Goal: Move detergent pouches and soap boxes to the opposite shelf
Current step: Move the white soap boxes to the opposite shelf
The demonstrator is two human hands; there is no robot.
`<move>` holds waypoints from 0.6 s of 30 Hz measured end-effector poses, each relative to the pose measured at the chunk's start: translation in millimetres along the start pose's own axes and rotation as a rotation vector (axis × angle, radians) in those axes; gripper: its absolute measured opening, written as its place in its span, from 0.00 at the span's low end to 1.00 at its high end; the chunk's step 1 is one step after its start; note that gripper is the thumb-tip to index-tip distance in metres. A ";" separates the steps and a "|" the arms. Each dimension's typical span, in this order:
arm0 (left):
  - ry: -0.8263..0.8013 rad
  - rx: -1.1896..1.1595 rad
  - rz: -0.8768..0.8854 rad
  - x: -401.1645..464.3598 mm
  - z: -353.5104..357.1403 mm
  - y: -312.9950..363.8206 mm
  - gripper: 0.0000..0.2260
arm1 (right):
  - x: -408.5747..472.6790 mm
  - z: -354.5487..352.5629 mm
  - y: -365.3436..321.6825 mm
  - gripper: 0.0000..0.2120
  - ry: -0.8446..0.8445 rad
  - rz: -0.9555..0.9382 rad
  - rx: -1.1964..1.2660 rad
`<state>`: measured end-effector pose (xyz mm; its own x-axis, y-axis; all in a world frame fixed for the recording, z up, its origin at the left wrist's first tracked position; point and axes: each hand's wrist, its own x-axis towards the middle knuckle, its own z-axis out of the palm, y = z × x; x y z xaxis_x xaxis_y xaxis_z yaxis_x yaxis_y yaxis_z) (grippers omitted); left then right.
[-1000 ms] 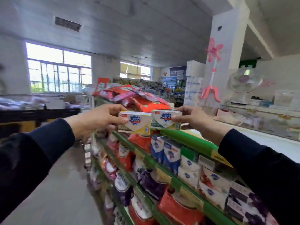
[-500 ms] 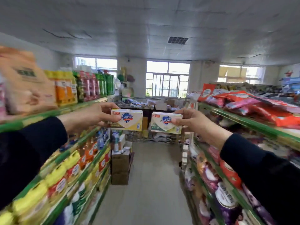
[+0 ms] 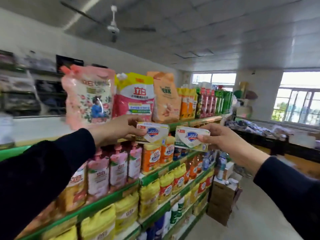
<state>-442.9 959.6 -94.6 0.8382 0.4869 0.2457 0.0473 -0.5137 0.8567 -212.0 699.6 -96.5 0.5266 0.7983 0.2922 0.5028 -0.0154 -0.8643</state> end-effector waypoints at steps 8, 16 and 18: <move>0.277 0.138 -0.064 -51.0 -92.3 -2.5 0.15 | 75.9 80.6 -26.3 0.13 -0.208 -0.153 0.109; 0.476 0.260 -0.172 -117.2 -172.4 -5.2 0.11 | 123.8 175.3 -58.8 0.13 -0.388 -0.277 0.155; 0.510 0.254 -0.176 -131.7 -189.3 -6.2 0.12 | 131.2 198.3 -68.4 0.12 -0.408 -0.292 0.164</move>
<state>-656.4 1032.4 -46.4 0.4422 0.8256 0.3505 0.3435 -0.5169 0.7841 -313.2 924.8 -80.2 0.0548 0.9251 0.3758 0.4574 0.3113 -0.8330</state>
